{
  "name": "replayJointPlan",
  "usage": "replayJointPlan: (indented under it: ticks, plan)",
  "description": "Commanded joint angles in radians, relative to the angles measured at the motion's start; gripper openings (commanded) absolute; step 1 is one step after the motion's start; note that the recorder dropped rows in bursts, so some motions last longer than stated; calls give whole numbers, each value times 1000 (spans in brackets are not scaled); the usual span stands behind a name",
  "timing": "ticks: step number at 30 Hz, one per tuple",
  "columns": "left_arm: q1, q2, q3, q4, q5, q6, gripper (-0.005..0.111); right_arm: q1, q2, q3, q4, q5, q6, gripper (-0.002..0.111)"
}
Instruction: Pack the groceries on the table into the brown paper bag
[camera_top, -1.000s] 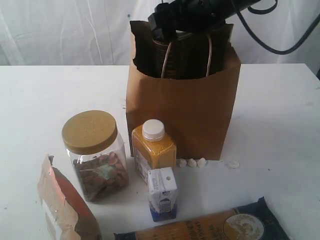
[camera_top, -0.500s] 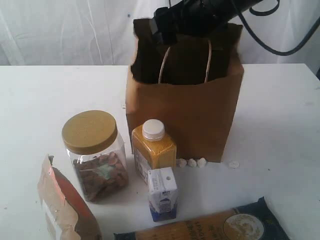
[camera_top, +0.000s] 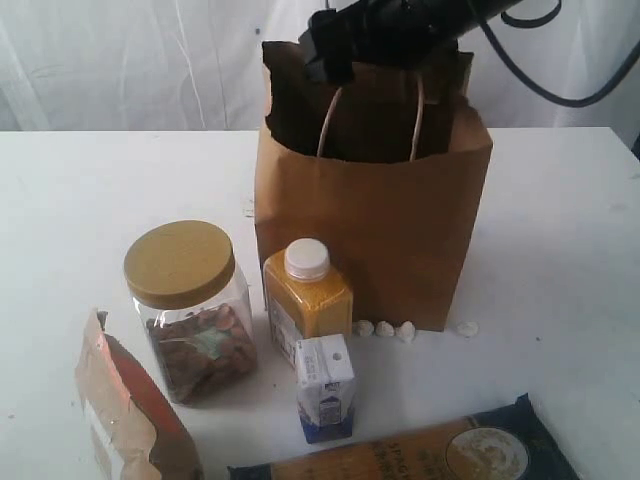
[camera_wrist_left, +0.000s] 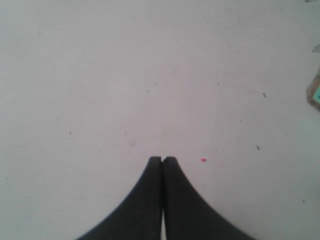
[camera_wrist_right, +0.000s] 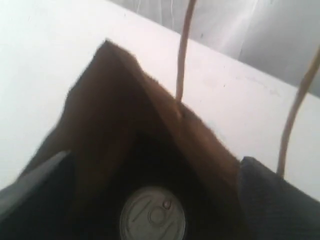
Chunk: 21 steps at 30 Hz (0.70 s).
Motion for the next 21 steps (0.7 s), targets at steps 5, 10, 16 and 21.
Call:
replayJointPlan:
  ticks: [5, 10, 16, 21]
  plan:
    - [-4, -4, 7, -5, -1, -2, 0, 1, -123, -9, -3, -155, -3, 81]
    - [-4, -4, 7, -5, -1, -2, 0, 1, -208, -9, -14, -116, -3, 81]
    - [-4, -4, 7, -5, -1, -2, 0, -3, -279, -9, -275, 18, 87, 71]
    - [-4, -4, 7, -5, -1, -2, 0, -5, -299, 2, -693, 254, 176, 25]
